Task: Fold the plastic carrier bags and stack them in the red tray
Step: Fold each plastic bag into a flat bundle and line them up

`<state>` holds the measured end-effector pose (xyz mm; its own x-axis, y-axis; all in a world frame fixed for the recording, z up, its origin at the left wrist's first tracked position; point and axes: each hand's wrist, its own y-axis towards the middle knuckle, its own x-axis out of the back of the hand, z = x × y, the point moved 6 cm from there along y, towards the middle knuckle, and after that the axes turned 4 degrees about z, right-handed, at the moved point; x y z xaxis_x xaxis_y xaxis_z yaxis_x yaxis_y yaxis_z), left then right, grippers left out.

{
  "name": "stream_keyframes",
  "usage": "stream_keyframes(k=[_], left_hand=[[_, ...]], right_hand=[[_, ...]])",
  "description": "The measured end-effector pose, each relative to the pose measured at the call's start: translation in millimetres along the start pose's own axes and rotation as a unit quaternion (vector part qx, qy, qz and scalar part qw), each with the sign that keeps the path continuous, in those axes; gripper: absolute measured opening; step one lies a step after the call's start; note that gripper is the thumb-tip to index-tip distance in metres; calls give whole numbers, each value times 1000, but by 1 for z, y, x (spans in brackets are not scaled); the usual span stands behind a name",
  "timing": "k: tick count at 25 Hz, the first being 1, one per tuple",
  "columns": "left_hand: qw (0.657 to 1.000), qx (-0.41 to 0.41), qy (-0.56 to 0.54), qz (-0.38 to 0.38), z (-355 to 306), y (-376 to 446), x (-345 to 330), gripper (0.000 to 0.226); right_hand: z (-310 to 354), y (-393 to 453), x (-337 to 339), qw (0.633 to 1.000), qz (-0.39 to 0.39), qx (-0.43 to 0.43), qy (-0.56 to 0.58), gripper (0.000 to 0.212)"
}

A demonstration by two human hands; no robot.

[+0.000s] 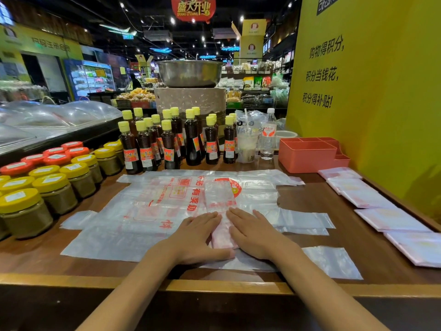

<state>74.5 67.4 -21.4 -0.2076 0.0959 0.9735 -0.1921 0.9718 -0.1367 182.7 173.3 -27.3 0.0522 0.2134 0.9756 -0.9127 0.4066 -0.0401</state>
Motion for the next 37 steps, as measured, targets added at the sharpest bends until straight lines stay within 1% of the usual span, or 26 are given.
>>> stream_keyframes(k=[3,5,6,8,11,13,15,16,17,19,20,21,23,25,27,29,32,34,36,37], left_hand=[[1000,-14,4,13,2,6,14,99],[999,-27,-12,-13,6,6,12,96],[998,-33,-35,-32,7,5,10,95],[992,-41,-97,-68,10,2,9,90],[983,-37,-142,-106,12,3,13,75],[972,-35,-193,-127,13,1,17,73],[957,-35,-248,-144,14,-4,20,74],[950,-36,-269,-154,14,-6,23,71],[943,-38,-284,-167,14,-8,25,63],[933,-47,-299,-194,13,-8,28,37],[929,-54,-302,-207,12,-9,30,29],[924,-57,-305,-222,12,-10,31,29],[913,-45,-318,-250,16,-11,33,38],[902,-35,-342,-262,20,-11,33,49],[902,-27,-345,-260,22,-10,31,53],[913,-1,-321,-252,25,-6,28,56],[925,29,-299,-233,28,-1,24,65],[932,44,-286,-218,27,1,24,76],[940,55,-269,-203,25,2,23,82],[942,54,-266,-199,24,2,22,80]], right_hand=[[-11,0,11,992,-64,0,108,50],[-22,-3,19,976,-105,-25,190,44],[-28,-4,21,970,-115,-36,213,44],[-30,-7,23,969,-115,-37,218,50],[-26,-9,20,973,-93,-27,209,64],[-22,-9,22,975,-87,-19,203,66],[-18,-9,25,975,-93,1,203,59],[-18,-9,26,969,-103,3,223,56],[-17,-10,28,960,-113,3,256,52],[-14,-13,31,942,-135,3,306,36],[-12,-15,34,935,-151,10,322,31],[-10,-16,36,925,-160,20,344,27],[-5,-18,38,903,-157,24,400,25],[-5,-17,37,879,-150,5,452,29],[-9,-15,35,864,-148,-15,482,34],[-10,-15,31,872,-149,-37,465,35],[-9,-14,29,908,-160,-47,384,39],[-8,-14,32,925,-172,-56,335,45],[-8,-12,31,933,-165,-65,312,46],[-7,-11,29,938,-156,-63,303,44]])
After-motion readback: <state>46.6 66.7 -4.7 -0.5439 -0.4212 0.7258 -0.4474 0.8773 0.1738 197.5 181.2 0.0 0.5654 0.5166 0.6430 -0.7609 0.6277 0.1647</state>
